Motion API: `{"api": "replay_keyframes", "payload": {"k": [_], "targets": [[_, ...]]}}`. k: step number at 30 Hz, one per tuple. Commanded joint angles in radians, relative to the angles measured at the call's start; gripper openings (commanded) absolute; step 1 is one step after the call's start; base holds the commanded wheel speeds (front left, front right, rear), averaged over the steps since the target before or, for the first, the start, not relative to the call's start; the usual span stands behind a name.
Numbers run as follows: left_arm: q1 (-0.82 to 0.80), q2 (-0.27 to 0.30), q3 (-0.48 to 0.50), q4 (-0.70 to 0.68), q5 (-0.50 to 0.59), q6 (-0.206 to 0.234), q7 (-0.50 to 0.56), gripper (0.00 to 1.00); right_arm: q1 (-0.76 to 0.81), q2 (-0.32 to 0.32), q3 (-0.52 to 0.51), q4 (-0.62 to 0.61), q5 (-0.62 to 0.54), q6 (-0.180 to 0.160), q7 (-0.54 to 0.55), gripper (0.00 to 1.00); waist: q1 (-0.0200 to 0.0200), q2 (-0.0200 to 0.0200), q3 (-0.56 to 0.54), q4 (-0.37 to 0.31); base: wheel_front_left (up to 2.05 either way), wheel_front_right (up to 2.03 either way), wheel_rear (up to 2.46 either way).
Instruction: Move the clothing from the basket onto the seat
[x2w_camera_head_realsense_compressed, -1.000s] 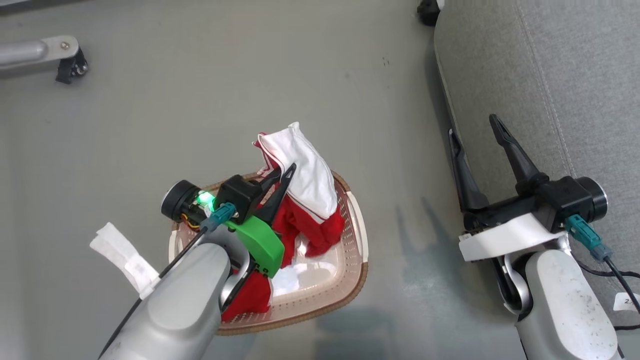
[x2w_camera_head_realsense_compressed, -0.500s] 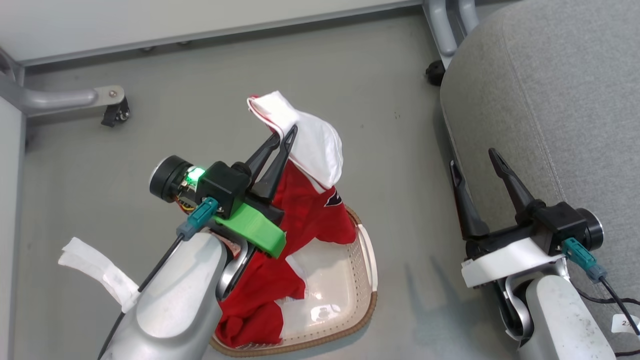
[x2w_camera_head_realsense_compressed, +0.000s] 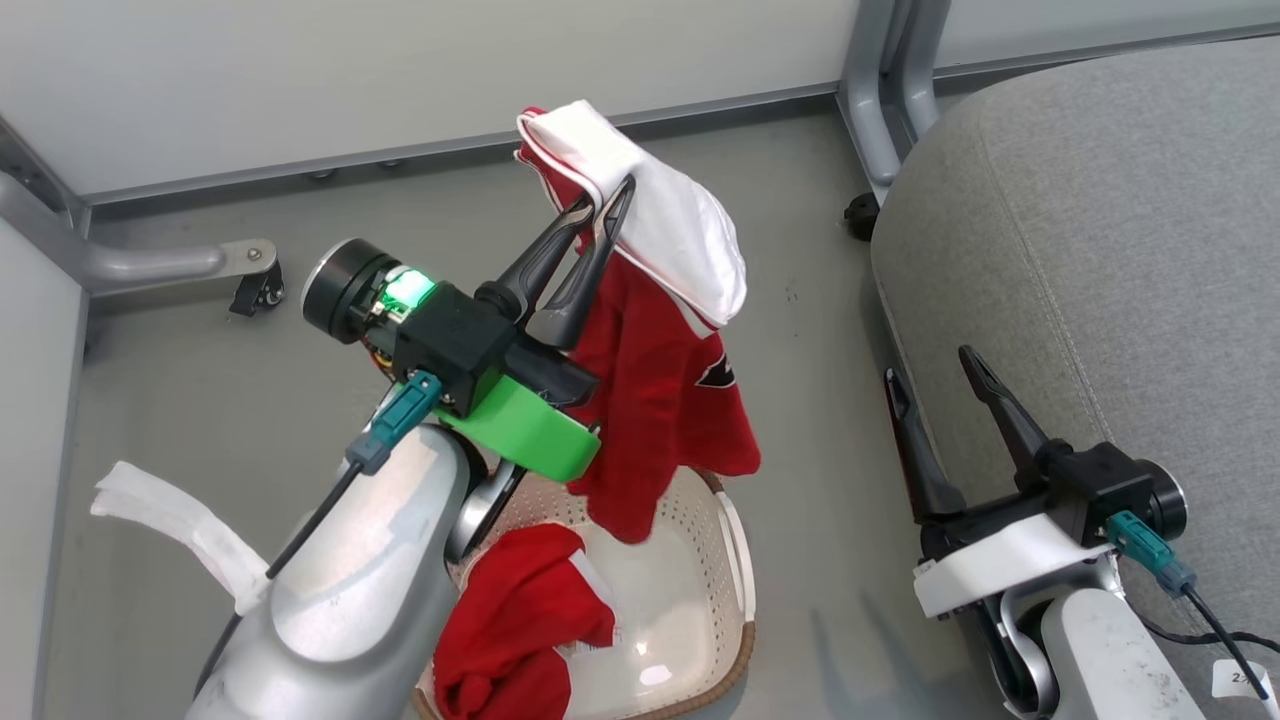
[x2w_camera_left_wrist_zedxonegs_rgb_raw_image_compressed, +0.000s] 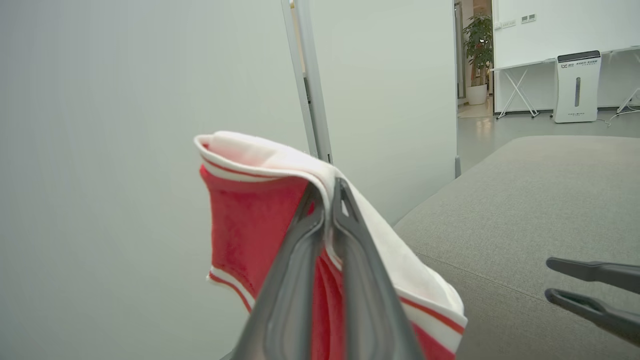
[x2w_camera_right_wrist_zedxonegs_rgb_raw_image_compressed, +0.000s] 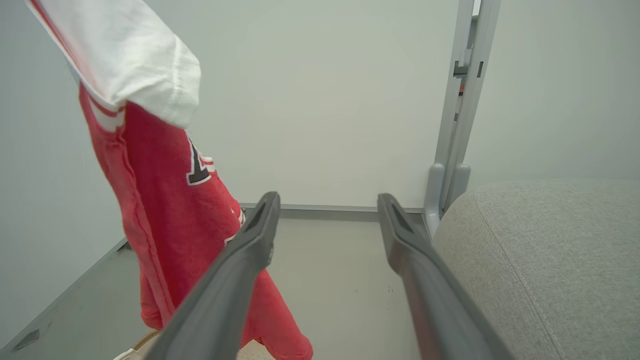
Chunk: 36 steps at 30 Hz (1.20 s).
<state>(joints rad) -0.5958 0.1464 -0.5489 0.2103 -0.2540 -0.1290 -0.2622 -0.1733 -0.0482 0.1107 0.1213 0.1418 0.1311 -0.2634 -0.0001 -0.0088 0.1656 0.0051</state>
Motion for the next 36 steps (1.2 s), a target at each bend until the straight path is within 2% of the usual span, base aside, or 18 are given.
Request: {"api": "replay_keyframes", "payload": {"k": [1,8,21,29,36], "targets": [[-0.019,0.004,0.001,-0.008,-0.001,-0.003,-0.004,0.00,0.013,-0.004,0.003,0.002,0.008,-0.001,-0.002,1.00,0.0001,0.0088,-0.008,-0.004,0.00,0.00,0.00],[-0.031,0.004,-0.018,-0.017,-0.004,-0.003,-0.004,0.00,0.017,-0.004,0.030,-0.016,0.020,-0.001,-0.002,1.00,0.0001,0.0088,-0.016,-0.010,0.00,0.00,0.00],[-0.047,-0.011,-0.041,-0.021,-0.010,-0.003,-0.004,0.00,-0.048,-0.004,0.237,-0.082,0.046,-0.001,-0.002,1.00,0.0001,0.0088,-0.003,0.009,0.00,0.00,0.00],[-0.065,-0.021,-0.052,-0.031,-0.010,-0.003,-0.004,0.00,-0.171,-0.004,0.298,-0.027,0.045,-0.001,-0.002,1.00,0.0001,0.0088,0.019,0.025,0.00,0.00,0.00],[-0.088,-0.034,-0.071,-0.046,-0.011,-0.003,-0.004,0.00,-0.261,-0.004,0.310,0.105,0.041,-0.001,-0.002,1.00,0.0001,0.0088,0.051,0.051,0.00,0.00,0.00]]}}
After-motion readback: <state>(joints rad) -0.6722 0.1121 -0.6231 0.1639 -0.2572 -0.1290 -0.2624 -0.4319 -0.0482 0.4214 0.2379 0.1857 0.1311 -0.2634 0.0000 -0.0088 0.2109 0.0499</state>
